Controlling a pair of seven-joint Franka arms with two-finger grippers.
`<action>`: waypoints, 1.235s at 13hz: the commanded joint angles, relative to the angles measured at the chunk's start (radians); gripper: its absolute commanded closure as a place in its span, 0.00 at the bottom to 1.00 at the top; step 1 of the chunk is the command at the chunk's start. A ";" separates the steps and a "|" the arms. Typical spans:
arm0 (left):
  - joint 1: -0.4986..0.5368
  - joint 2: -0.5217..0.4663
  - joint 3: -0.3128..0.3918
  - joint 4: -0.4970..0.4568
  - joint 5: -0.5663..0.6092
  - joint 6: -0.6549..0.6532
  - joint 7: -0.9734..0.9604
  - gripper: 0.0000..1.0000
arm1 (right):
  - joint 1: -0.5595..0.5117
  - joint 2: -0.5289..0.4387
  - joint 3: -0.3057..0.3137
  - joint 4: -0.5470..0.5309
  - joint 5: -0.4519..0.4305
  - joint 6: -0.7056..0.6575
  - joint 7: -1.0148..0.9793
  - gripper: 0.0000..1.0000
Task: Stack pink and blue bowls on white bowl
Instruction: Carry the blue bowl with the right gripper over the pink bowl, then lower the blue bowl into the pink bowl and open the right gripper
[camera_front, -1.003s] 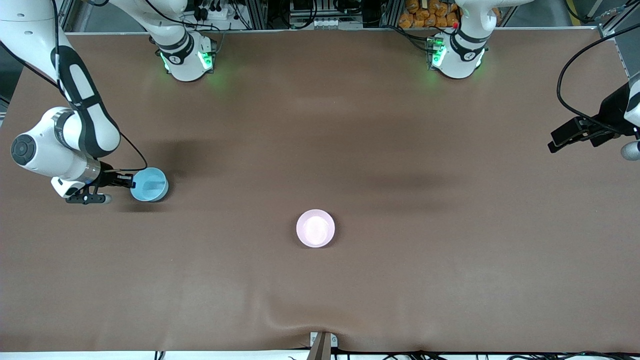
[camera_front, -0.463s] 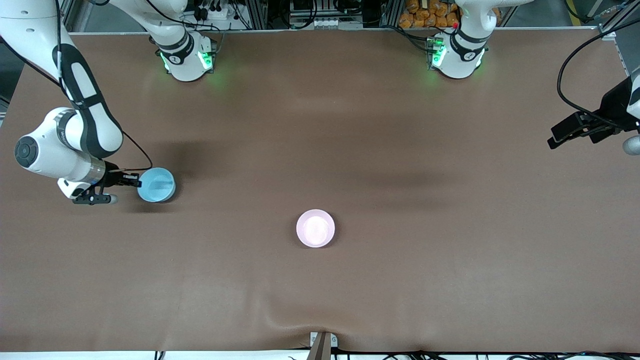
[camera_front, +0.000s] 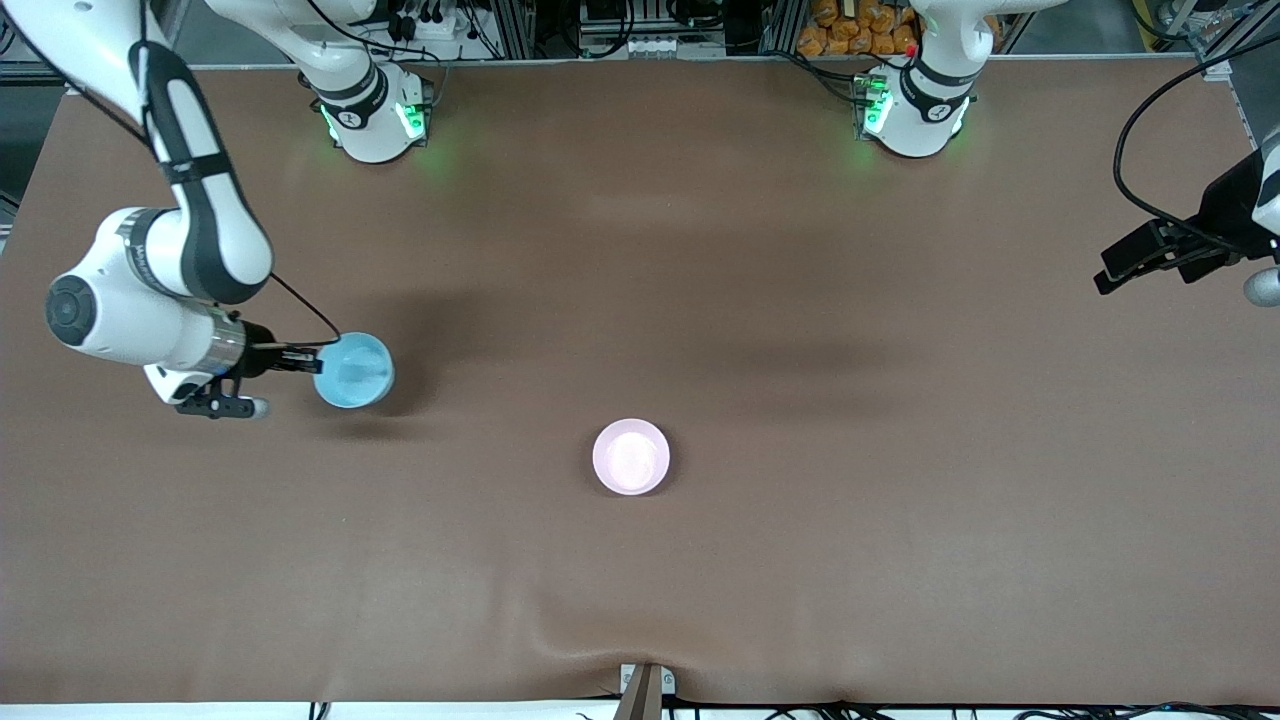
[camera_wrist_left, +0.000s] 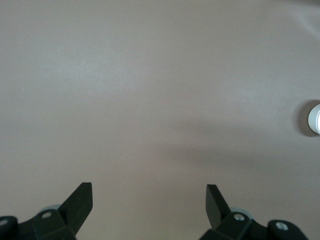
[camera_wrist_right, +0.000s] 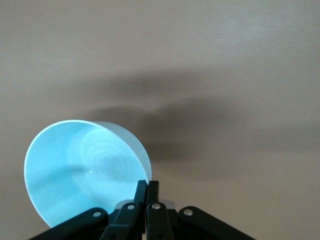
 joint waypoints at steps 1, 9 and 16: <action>0.008 -0.030 -0.003 -0.022 -0.025 -0.009 0.013 0.00 | 0.119 0.009 -0.008 0.130 0.020 -0.084 0.222 1.00; 0.002 -0.030 -0.006 -0.020 -0.028 -0.006 0.014 0.00 | 0.388 0.280 0.007 0.529 0.063 -0.130 0.759 1.00; 0.008 -0.031 -0.003 -0.020 -0.028 -0.005 0.039 0.00 | 0.494 0.455 0.012 0.665 0.149 0.051 0.988 1.00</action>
